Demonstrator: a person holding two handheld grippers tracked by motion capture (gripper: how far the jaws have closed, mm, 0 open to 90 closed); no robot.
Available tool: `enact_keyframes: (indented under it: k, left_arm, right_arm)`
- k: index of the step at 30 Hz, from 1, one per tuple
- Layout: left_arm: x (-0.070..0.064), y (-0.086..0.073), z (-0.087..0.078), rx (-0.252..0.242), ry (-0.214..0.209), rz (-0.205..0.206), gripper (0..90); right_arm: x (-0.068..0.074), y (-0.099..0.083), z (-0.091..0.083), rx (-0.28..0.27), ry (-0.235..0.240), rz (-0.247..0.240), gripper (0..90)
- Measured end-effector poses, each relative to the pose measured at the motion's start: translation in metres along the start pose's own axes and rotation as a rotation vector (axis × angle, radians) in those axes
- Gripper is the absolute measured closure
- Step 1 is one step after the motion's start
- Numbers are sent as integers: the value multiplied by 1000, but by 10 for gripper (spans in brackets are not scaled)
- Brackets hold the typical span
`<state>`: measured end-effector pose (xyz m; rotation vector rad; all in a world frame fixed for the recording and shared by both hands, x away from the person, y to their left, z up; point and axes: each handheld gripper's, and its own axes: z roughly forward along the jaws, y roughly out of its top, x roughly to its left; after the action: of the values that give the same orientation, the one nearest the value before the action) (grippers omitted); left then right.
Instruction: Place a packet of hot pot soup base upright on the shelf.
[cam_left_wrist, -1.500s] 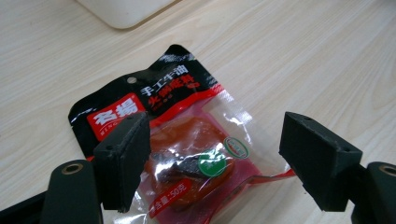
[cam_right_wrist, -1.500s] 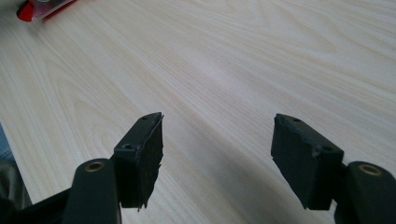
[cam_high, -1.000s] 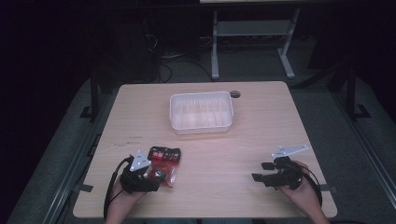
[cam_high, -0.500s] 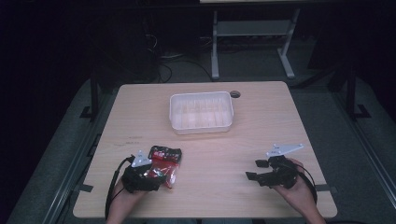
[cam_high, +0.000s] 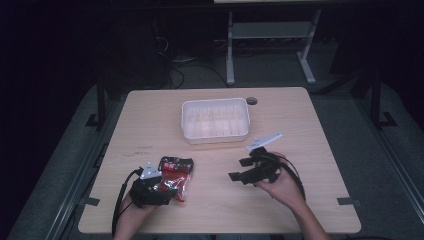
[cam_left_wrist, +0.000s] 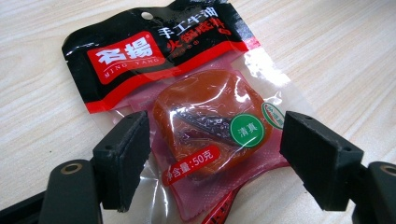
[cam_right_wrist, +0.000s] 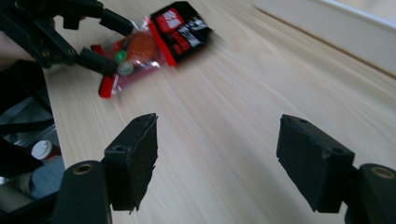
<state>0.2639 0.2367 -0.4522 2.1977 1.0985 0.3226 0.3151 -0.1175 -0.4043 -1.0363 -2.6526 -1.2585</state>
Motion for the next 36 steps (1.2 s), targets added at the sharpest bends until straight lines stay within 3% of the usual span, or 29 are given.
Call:
enact_keyframes:
  k: [10,16,22,28,36]
  left_arm:
    - [0,-1,-1,17,-10,1,255]
    - [0,-3,-3,19,-1,15,295]
    - [0,-3,-3,21,-6,20,302]
    - [1,-4,-3,19,-10,23,306]
    - [0,-4,-3,16,-2,34,319]
  right_arm:
    - [19,63,79,97,97,-6,350]
    - [20,87,115,174,86,23,384]
    - [9,97,138,222,71,70,396]
    - [-1,98,149,240,69,120,457]
    - [-1,94,163,271,71,162,650]
